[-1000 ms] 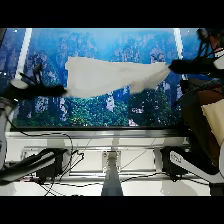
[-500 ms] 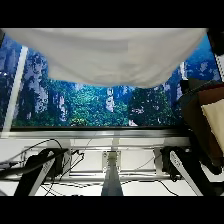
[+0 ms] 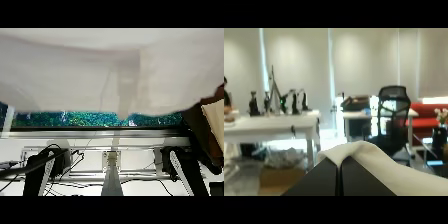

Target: Fold the clothes and pants, and hang the long-sleeved shirts on hangers.

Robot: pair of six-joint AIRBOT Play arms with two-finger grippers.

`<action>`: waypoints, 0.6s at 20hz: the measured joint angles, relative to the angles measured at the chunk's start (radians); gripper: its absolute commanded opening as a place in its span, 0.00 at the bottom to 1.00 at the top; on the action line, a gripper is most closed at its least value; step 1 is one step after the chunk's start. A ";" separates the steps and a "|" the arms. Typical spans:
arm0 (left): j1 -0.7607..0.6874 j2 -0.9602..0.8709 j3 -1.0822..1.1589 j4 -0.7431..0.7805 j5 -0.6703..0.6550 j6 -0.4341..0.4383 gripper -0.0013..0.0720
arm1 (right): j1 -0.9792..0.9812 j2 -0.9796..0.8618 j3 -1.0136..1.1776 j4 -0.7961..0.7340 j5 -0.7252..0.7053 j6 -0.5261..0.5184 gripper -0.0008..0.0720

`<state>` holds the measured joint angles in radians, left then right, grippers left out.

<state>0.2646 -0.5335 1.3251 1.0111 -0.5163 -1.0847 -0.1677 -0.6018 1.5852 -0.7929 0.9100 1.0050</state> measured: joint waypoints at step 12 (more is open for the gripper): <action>-0.109 -0.785 0.000 0.008 -0.243 0.016 0.04 | 0.055 -0.781 -0.017 -0.024 0.216 0.081 0.02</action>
<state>0.1555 -1.3190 1.3247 1.0187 -0.7597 -1.0691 -0.1123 -1.3827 1.5684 -0.8169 1.1263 1.0859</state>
